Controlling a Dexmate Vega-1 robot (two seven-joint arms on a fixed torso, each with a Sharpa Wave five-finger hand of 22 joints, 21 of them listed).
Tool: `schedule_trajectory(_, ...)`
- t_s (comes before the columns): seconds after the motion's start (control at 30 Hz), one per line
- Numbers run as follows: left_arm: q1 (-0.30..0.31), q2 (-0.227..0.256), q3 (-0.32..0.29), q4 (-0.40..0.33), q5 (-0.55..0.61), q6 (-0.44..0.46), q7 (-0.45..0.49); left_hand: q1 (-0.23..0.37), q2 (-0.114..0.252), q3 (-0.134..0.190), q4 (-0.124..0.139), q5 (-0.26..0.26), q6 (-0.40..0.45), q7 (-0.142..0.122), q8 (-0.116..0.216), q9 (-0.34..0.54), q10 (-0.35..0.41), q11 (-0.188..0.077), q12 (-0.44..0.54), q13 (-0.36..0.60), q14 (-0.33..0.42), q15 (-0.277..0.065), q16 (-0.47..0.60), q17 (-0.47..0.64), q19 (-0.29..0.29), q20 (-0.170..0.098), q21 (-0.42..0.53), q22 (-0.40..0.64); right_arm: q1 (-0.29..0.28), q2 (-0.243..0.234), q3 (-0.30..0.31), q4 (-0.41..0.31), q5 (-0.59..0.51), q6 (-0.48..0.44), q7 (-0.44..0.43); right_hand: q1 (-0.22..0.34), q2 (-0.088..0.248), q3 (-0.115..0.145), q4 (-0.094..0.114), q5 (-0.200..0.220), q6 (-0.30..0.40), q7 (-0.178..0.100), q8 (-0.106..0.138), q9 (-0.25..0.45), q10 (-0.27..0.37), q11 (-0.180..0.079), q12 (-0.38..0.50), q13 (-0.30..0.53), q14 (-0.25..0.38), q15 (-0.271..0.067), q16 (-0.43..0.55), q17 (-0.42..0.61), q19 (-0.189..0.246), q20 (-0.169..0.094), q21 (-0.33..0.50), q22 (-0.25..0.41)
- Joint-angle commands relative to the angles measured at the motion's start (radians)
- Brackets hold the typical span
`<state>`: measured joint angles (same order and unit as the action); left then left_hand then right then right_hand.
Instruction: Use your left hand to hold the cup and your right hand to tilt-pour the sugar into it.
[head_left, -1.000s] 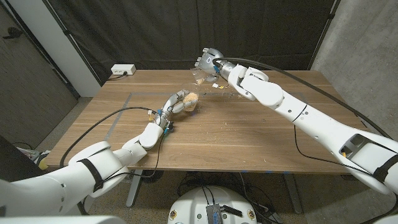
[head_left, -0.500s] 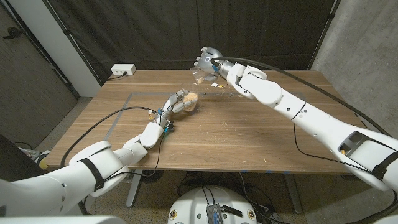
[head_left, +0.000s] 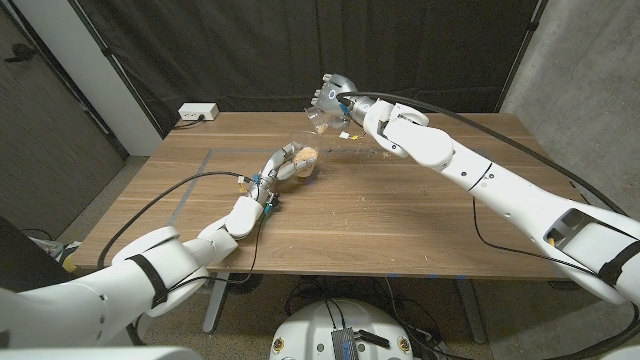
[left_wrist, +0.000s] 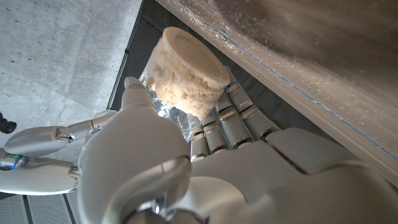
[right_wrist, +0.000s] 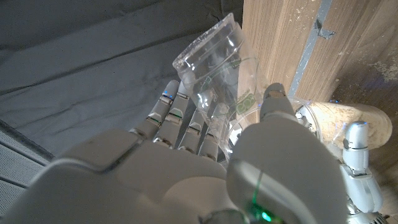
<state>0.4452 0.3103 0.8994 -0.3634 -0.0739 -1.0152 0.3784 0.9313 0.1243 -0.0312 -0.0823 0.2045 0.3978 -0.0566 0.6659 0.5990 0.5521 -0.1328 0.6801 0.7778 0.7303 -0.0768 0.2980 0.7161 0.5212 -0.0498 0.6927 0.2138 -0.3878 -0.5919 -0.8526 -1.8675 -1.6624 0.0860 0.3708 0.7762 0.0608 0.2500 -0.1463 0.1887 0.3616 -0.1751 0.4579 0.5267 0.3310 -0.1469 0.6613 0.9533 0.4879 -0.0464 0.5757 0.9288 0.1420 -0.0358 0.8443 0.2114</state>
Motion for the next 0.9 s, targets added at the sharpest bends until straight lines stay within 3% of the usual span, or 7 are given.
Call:
schedule_trajectory(0.03, -0.002, -0.005, 0.017, 0.000, 0.015, -0.035, 0.041, -0.001, 0.009, 0.003, 0.005, 0.002, -0.001, -0.001, 0.002, 0.001, -0.001, -0.006, -0.002, 0.006, 0.001, -0.088, -0.002, 0.004, -0.007, -0.098, 0.008, 0.003, 0.002, -0.006, -0.006, -0.034, -0.030, 0.020, 0.037, 0.010, 0.010, 0.007, 0.001, 0.007, 0.041, -0.034, -0.005, 0.001, 0.009, 0.003, -0.003, 0.004, 0.009, -0.184, 0.000, 0.004, -0.006, -0.022, 0.007, 0.004)
schedule_trajectory(0.63, 0.012, -0.003, 0.031, -0.001, 0.028, -0.061, 0.089, -0.007, 0.009, 0.001, 0.009, 0.002, 0.006, 0.016, -0.002, -0.007, 0.005, 0.002, -0.002, 0.003, 0.007, -0.082, -0.001, 0.007, -0.006, -0.094, 0.012, 0.002, 0.006, -0.005, -0.007, -0.084, -0.058, 0.076, 0.112, 0.018, 0.021, 0.011, 0.001, 0.001, 0.031, -0.021, -0.020, -0.007, 0.004, 0.017, -0.009, 0.008, 0.006, -0.184, 0.009, 0.023, -0.011, -0.026, 0.009, 0.005)
schedule_trajectory(0.9, 0.004, 0.003, 0.061, -0.003, 0.077, -0.101, 0.167, -0.010, 0.007, -0.001, 0.011, 0.001, 0.015, 0.022, 0.000, -0.008, 0.010, 0.003, -0.001, 0.004, 0.010, -0.082, 0.001, 0.009, -0.005, -0.094, 0.015, 0.002, 0.004, 0.034, 0.067, -0.082, 0.071, 0.048, 0.188, 0.021, 0.026, 0.013, 0.002, -0.003, 0.027, -0.025, -0.025, -0.009, 0.003, 0.018, -0.012, 0.007, -0.001, -0.185, 0.010, 0.030, -0.006, -0.033, 0.013, 0.005)
